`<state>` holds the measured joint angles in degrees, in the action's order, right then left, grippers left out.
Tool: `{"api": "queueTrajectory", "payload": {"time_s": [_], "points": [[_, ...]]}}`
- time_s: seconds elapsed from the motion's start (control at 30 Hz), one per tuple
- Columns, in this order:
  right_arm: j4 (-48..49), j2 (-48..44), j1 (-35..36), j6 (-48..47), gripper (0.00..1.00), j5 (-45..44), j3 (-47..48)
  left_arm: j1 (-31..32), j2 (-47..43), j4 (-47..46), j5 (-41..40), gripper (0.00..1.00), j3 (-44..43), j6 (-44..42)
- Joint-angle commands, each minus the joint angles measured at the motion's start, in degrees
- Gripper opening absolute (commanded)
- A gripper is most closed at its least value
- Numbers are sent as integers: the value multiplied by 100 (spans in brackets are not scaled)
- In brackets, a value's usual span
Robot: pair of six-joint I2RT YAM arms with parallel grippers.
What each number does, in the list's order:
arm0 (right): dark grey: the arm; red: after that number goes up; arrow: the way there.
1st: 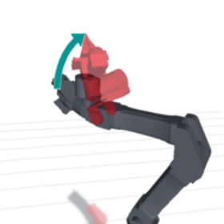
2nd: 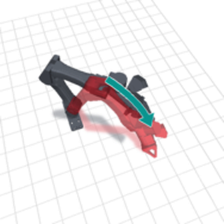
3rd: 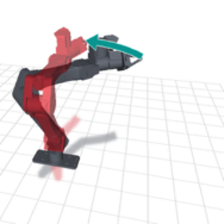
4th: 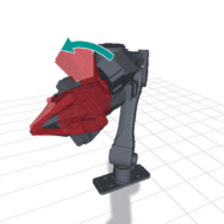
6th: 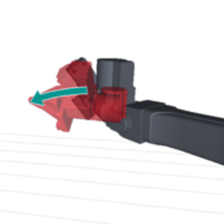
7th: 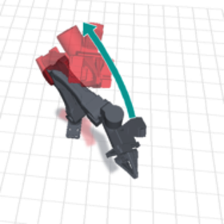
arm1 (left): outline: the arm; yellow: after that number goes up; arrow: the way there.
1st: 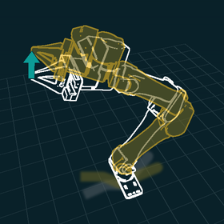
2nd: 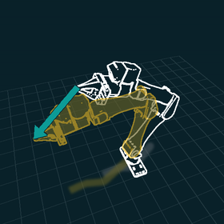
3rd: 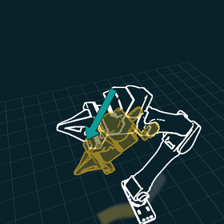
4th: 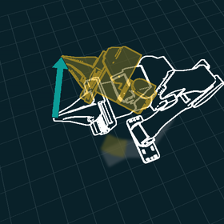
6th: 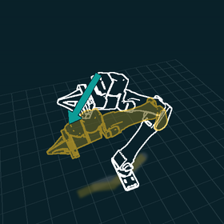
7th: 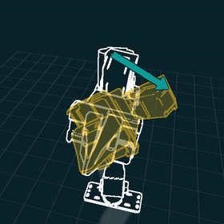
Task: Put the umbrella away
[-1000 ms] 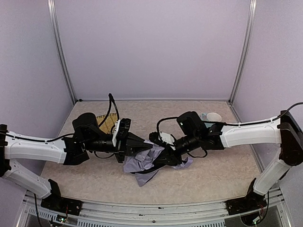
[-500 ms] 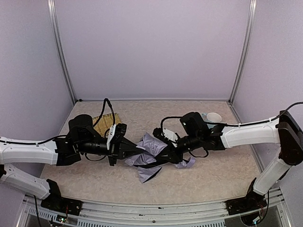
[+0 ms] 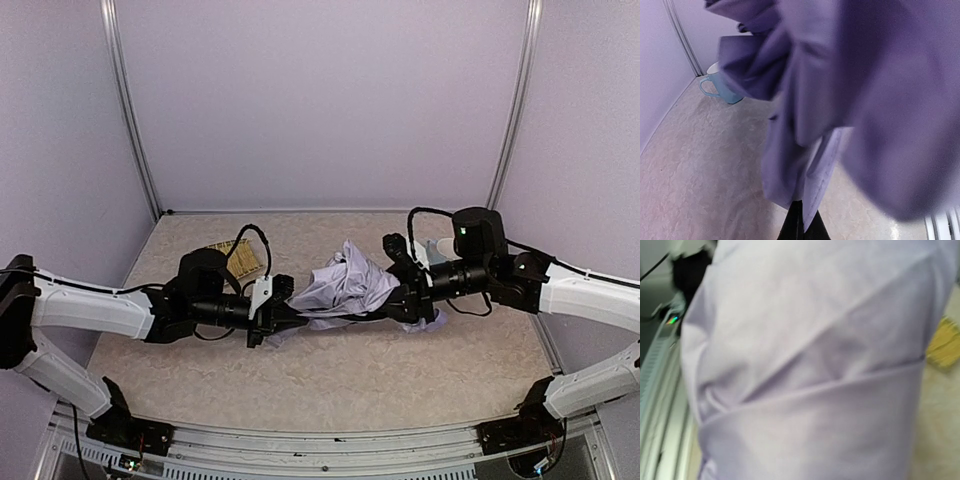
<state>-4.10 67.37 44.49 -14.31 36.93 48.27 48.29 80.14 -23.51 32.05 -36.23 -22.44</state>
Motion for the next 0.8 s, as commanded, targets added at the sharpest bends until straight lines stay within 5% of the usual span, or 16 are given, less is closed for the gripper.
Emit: {"api": "queueTrajectory", "payload": {"time_s": [0.0,0.43,0.77], "points": [[-434,-283,445,-668,10,740,460,-144,735,153,-103,0,-597,-491],[-1720,959,2064,-1627,5,-516,762,-323,2537,-446,-1301,0,-2047,-1201],[-1698,2487,2248,-1126,2,-386,400,-490,2948,-1115,-1957,0,-2143,-1508]]}}
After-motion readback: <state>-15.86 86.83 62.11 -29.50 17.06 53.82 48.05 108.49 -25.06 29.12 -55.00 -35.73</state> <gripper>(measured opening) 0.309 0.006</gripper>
